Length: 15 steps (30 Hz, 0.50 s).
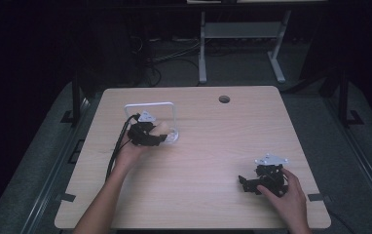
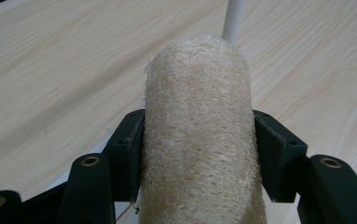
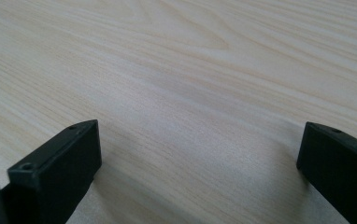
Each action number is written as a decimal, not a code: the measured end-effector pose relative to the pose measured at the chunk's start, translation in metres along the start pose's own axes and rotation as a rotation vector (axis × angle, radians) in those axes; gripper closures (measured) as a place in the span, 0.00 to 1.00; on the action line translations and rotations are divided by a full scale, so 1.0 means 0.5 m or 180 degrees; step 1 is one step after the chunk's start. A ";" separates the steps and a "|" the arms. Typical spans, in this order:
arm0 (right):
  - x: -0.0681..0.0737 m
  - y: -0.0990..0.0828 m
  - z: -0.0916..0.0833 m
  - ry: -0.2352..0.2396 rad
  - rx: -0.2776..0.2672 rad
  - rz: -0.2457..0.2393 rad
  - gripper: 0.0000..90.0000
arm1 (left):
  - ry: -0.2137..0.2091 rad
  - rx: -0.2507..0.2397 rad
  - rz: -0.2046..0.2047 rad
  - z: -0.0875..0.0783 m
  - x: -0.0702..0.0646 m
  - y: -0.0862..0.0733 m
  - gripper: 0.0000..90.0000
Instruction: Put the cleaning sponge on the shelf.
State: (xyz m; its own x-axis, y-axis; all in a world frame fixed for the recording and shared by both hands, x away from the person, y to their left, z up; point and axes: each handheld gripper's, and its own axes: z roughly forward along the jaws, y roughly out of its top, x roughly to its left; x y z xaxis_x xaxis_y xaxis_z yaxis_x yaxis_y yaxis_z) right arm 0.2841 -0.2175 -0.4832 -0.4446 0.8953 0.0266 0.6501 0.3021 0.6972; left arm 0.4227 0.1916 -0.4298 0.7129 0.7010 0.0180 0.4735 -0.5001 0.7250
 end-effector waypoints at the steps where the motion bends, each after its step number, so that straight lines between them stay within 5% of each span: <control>1: 0.000 0.000 0.000 -0.0001 0.0000 0.0000 0.00 | 0.0014 -0.0004 0.0022 0.004 0.002 0.000 0.46; 15: 0.000 0.000 0.000 0.0000 -0.0001 -0.0001 0.00 | 0.0016 0.0175 -0.0016 0.048 0.012 -0.017 0.46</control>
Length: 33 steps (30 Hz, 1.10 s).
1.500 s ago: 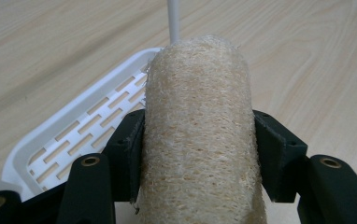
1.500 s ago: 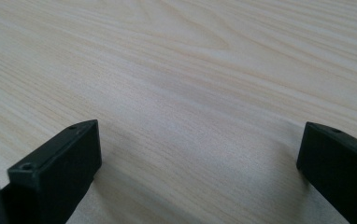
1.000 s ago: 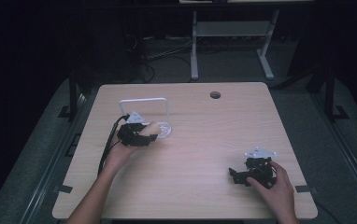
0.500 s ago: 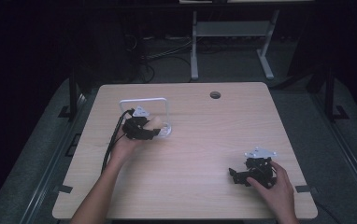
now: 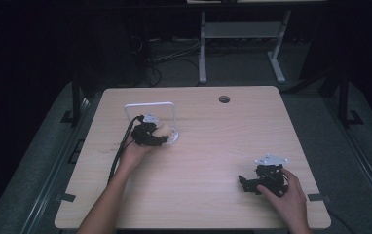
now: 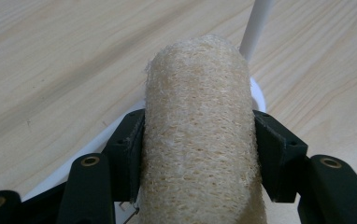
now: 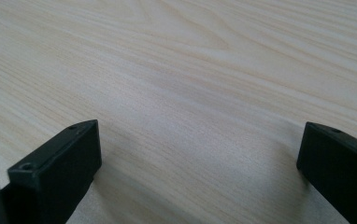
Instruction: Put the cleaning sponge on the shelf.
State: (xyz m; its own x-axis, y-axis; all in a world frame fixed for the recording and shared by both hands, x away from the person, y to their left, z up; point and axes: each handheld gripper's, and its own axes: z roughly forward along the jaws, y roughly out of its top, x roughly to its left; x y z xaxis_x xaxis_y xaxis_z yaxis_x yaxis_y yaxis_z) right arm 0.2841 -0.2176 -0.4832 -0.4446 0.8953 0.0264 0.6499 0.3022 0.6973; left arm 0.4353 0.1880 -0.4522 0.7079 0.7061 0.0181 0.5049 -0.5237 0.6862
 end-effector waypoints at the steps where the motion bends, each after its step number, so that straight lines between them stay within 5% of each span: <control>1: 0.000 0.000 0.000 0.0000 0.0000 -0.0001 0.00 | -0.0007 0.0007 -0.0004 0.003 0.000 -0.001 0.46; 13: 0.000 0.000 0.000 0.0000 0.0000 0.0000 0.00 | -0.0007 0.0018 -0.0007 0.007 0.001 -0.003 0.39; 24: 0.000 0.000 0.000 0.0000 0.0000 0.0001 0.00 | -0.0027 -0.0166 -0.0049 -0.057 -0.009 0.013 0.39; 29: 0.000 0.000 0.000 0.0000 0.0001 0.0000 0.00 | -0.0043 -0.0338 -0.0062 -0.092 -0.022 0.010 0.56; 33: 0.000 0.000 0.000 0.0000 0.0000 0.0000 0.00 | -0.0135 -0.0407 -0.0086 -0.119 -0.032 0.000 0.80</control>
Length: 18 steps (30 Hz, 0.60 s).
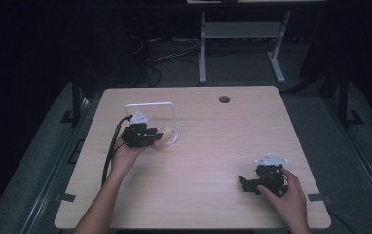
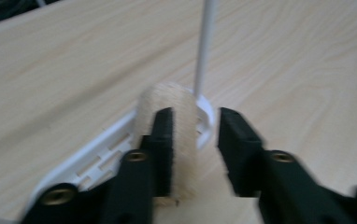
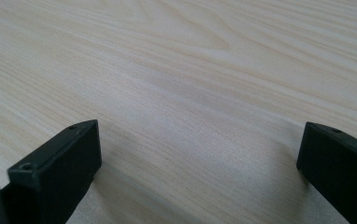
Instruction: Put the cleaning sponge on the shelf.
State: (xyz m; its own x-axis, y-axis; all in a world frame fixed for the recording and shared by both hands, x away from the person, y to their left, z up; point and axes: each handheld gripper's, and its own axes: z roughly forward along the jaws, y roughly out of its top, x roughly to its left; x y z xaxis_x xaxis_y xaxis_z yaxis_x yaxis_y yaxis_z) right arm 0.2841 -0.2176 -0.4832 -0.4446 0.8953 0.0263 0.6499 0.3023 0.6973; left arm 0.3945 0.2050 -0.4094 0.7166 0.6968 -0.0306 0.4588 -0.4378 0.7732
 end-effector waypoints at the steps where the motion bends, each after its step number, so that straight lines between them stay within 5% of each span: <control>1: 0.000 0.000 0.000 0.0000 0.0000 0.0000 0.00 | 0.0000 0.0000 0.0000 0.000 0.000 0.000 0.85; 4: 0.000 0.000 0.000 0.0000 0.0000 0.0000 0.00 | -0.0139 0.0032 -0.0011 -0.006 -0.012 -0.007 1.00; 18: 0.000 0.000 0.000 0.0000 0.0000 0.0000 0.00 | -0.0215 0.0376 -0.0010 0.044 -0.029 -0.047 1.00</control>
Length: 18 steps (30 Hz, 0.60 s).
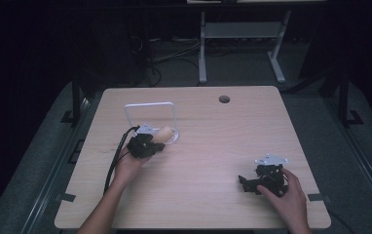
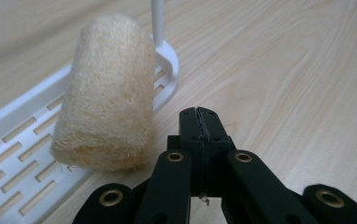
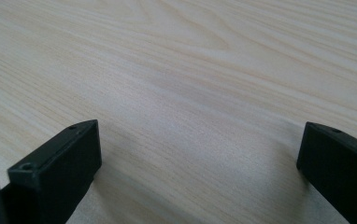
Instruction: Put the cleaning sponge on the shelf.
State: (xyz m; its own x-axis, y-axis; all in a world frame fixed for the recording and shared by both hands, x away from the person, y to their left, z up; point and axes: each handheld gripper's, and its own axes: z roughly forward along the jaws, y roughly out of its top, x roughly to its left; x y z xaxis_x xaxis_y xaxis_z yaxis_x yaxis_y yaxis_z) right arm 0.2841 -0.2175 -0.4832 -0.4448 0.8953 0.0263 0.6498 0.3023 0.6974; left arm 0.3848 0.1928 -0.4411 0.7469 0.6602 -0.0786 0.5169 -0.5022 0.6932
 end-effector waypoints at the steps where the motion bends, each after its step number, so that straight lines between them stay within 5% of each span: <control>1: 0.000 0.000 0.000 0.0000 0.0000 0.0000 0.00 | 0.0003 0.0055 -0.0005 0.009 0.002 -0.004 1.00; 18: 0.000 0.000 0.000 0.0000 0.0000 0.0001 0.00 | 0.0199 0.0118 -0.0167 0.012 0.043 -0.028 0.99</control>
State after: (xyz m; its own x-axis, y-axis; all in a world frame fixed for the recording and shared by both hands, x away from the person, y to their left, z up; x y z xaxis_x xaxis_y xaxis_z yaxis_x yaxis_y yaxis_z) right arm 0.2841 -0.2175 -0.4832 -0.4446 0.8953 0.0266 0.6500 0.3021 0.6973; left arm 0.3961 0.2105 -0.4566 0.6913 0.7193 -0.0684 0.5707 -0.4855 0.6623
